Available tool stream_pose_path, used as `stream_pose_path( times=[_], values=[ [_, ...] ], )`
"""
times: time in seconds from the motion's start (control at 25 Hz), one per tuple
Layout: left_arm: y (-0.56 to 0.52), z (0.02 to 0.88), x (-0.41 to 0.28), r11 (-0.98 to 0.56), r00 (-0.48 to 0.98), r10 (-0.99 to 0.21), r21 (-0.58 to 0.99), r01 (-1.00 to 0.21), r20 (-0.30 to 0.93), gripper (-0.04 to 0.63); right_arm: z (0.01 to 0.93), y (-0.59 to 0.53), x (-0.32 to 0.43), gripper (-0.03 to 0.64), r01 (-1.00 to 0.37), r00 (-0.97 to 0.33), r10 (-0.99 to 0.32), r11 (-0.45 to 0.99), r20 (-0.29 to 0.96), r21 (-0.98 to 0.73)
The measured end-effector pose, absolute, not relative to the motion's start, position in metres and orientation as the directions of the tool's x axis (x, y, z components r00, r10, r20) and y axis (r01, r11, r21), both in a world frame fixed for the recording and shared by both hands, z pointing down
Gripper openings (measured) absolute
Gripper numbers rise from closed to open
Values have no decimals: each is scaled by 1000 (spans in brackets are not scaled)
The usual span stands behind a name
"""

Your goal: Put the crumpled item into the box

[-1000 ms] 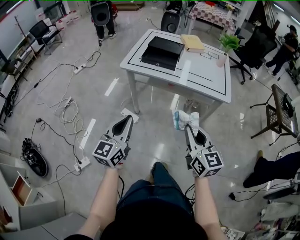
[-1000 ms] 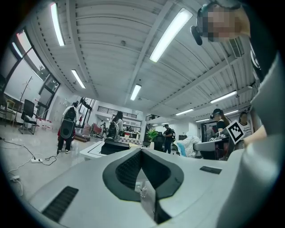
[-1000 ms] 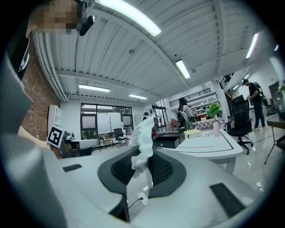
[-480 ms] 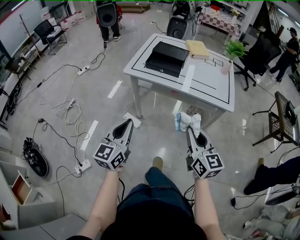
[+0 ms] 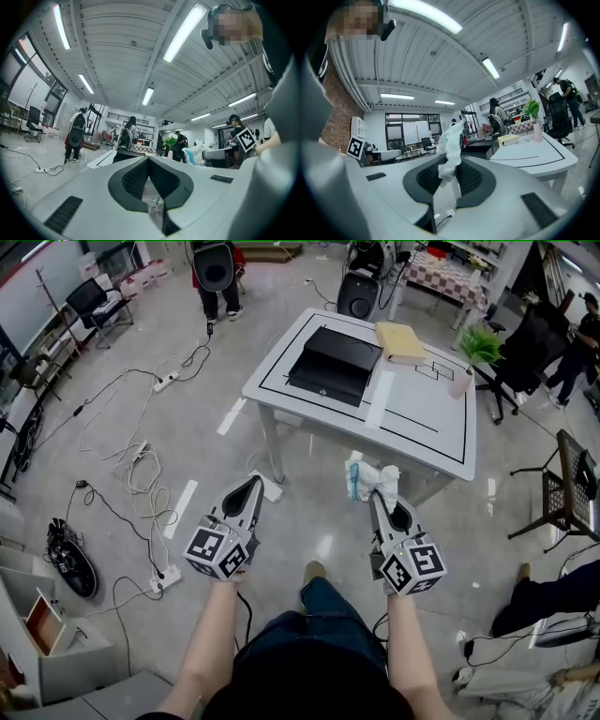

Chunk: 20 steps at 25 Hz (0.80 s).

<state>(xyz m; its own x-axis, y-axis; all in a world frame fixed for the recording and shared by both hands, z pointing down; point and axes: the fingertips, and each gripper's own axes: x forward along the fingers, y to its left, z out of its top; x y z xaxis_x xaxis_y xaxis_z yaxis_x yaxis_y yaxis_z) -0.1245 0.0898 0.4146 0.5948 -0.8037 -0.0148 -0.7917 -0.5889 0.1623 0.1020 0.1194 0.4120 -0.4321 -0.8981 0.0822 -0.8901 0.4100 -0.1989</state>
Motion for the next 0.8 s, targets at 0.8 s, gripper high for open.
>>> stream_pose_path(
  times=[0.8],
  values=[
    [-40, 404, -89, -581, 588, -809, 165, -797, -10, 2, 406, -11, 135, 60, -878, -447, -890, 419, 84, -232]
  ],
)
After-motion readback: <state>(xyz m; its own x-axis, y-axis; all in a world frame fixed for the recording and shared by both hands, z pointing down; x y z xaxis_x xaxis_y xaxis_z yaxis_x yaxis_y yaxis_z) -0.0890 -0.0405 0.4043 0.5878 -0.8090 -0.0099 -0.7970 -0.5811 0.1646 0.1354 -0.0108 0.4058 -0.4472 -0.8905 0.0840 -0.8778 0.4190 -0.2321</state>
